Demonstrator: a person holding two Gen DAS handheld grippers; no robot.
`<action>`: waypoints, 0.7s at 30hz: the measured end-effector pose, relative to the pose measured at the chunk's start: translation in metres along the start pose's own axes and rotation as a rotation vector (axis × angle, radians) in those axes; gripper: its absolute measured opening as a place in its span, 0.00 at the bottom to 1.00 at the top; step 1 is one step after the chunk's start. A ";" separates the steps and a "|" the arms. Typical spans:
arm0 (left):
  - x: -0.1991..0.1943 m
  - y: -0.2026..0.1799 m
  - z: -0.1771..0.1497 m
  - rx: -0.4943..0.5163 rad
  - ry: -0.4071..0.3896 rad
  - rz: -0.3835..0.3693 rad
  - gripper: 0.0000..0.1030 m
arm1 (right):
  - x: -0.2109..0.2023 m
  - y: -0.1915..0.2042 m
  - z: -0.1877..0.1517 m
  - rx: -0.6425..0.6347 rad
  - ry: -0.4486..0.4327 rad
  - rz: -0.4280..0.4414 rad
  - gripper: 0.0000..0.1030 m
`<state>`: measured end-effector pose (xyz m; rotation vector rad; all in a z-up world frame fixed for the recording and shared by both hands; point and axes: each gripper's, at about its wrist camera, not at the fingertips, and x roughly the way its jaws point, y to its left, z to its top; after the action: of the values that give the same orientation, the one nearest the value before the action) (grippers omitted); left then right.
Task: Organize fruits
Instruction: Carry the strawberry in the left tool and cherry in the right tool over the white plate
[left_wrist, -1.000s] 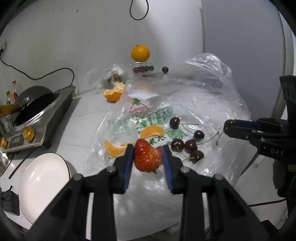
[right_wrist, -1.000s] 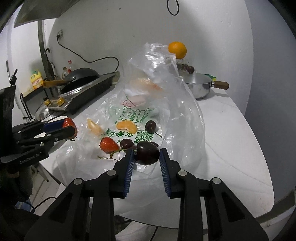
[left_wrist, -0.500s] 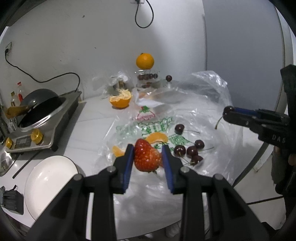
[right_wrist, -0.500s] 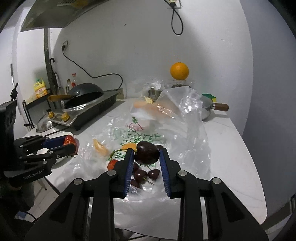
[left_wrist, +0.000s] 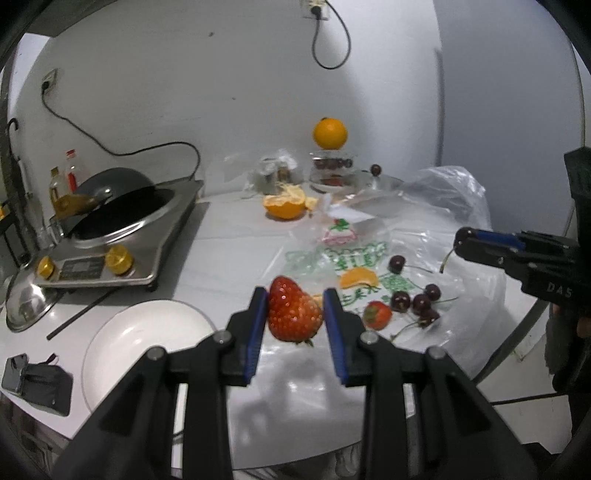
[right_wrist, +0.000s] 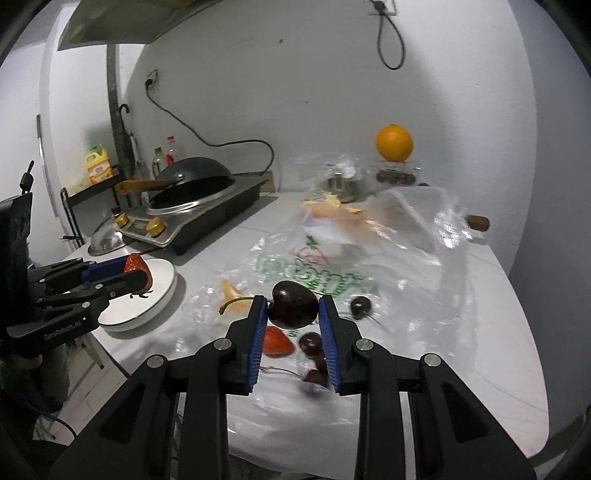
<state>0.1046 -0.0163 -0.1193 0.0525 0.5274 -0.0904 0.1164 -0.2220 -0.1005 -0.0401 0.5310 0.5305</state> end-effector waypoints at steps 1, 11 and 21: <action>-0.002 0.006 -0.001 -0.008 -0.001 0.007 0.31 | 0.002 0.005 0.001 -0.006 0.002 0.007 0.30; -0.013 0.058 -0.019 -0.074 -0.002 0.051 0.31 | 0.026 0.053 0.017 -0.068 0.022 0.058 0.30; -0.019 0.095 -0.036 -0.119 0.007 0.076 0.31 | 0.049 0.094 0.023 -0.115 0.047 0.102 0.30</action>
<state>0.0800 0.0818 -0.1382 -0.0436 0.5360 0.0154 0.1172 -0.1132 -0.0953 -0.1359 0.5496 0.6604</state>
